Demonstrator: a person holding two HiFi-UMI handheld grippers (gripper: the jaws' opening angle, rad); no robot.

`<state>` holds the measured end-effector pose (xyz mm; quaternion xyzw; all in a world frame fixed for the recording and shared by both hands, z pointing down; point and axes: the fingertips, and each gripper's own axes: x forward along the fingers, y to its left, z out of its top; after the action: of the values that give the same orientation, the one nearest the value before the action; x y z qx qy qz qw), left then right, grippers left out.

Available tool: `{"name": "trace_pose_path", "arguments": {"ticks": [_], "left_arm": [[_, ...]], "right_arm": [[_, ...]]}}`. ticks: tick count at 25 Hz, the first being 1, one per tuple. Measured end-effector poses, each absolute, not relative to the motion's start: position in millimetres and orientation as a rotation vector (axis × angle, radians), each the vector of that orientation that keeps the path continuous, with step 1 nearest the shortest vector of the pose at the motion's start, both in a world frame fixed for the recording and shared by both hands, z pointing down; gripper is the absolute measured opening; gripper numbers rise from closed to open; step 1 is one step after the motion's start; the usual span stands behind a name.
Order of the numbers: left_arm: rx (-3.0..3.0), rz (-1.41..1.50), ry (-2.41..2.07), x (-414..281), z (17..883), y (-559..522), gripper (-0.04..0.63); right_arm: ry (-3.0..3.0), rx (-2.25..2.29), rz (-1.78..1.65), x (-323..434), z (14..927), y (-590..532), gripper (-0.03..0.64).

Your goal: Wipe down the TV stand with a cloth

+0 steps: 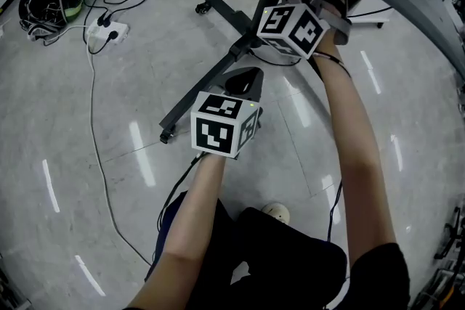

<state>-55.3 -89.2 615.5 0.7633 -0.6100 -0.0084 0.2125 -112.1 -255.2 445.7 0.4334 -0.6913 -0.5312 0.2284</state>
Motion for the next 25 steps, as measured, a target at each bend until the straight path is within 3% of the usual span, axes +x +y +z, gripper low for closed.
{"name": "trace_pose_path", "arguments": {"ticks": [8,25], "left_arm": [[2.111,0.054,-1.696,-50.9,630.3,-93.7,0.006],[1.944,0.066,-1.823,-127.5,643.3,-71.5,0.006]], "right_arm": [[-1.9,0.986,-1.37,-131.9,535.7,-250.1,0.107],[-2.015,0.809,-1.098,-150.4,669.6,-262.1,0.107]]}}
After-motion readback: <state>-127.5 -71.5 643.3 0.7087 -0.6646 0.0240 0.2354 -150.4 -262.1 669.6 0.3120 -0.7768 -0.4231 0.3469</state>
